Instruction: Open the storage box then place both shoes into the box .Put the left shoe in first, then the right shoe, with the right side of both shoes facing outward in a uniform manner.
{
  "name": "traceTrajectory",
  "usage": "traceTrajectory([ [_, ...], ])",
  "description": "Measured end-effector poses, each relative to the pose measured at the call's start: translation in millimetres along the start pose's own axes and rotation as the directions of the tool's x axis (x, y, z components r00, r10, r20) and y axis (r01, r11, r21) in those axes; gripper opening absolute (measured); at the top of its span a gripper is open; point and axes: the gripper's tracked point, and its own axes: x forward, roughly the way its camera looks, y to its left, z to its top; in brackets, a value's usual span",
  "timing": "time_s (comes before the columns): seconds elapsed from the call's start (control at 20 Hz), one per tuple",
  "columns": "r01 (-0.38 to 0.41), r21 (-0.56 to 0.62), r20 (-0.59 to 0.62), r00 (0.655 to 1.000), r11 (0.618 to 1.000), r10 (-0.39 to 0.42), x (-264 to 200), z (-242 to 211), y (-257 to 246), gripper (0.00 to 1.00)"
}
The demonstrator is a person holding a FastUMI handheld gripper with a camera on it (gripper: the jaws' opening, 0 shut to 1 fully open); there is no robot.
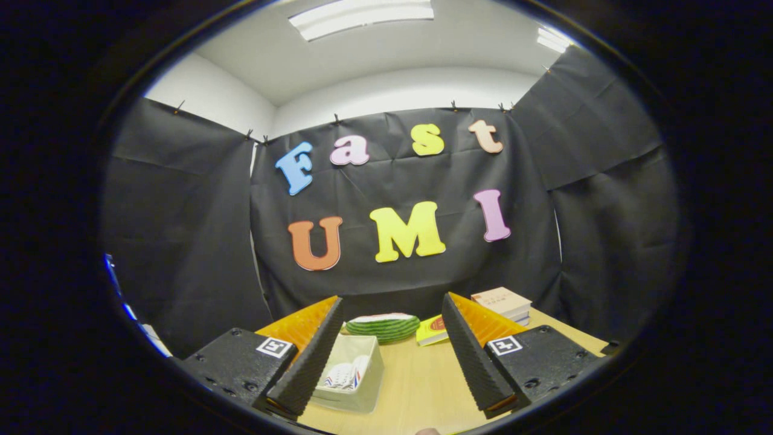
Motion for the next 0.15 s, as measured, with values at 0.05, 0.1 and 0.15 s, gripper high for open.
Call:
traceTrajectory([
  [0.05, 0.001, -0.005, -0.001, 1.0, 1.0, -0.001, 1.2, -0.7, -0.4, 1.0],
  [0.1, 0.014, -0.013, -0.01, 1.0, 1.0, -0.014, 0.9, -3.1, -3.4, 1.0],
  [0.15, 0.026, -0.023, -0.022, 0.999, 0.999, -0.026, -1.2, -6.4, -6.3, 1.0],
])
